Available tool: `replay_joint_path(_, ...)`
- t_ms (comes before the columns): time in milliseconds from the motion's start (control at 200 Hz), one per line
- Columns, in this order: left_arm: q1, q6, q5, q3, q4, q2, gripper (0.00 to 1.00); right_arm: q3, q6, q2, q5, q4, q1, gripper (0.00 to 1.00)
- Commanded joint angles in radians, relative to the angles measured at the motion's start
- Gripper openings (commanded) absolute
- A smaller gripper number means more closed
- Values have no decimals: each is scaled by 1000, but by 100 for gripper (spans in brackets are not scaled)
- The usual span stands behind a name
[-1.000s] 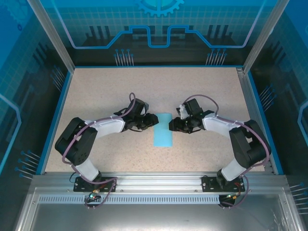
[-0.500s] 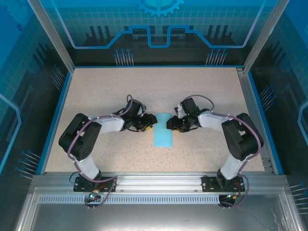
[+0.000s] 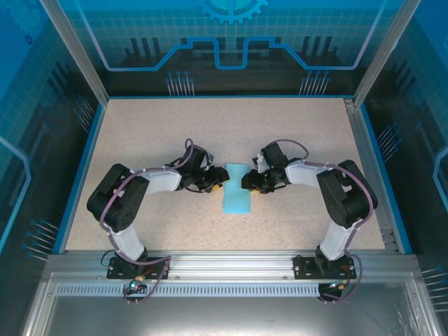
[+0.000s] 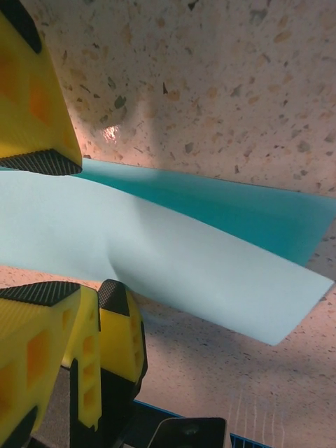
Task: Fold a paper plane with a square sheet of paper (pick it up from the middle)
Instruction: Fold the square sheet of paper in half at the center of the table.
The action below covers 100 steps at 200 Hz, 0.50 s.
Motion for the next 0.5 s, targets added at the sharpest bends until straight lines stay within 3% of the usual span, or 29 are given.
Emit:
replay_joint_path(0,0,7,41,22,-10,24,48,-22,14,15,20,-9,-11,42)
replay_joint_path(270,0,-9,69,25,-11,43,48,-26,17,30,20,-1,-11,42)
replay_joint_path(495,-23,-63,63,-29,-63,-52,48,-26,9,37,29,-12,-14,41)
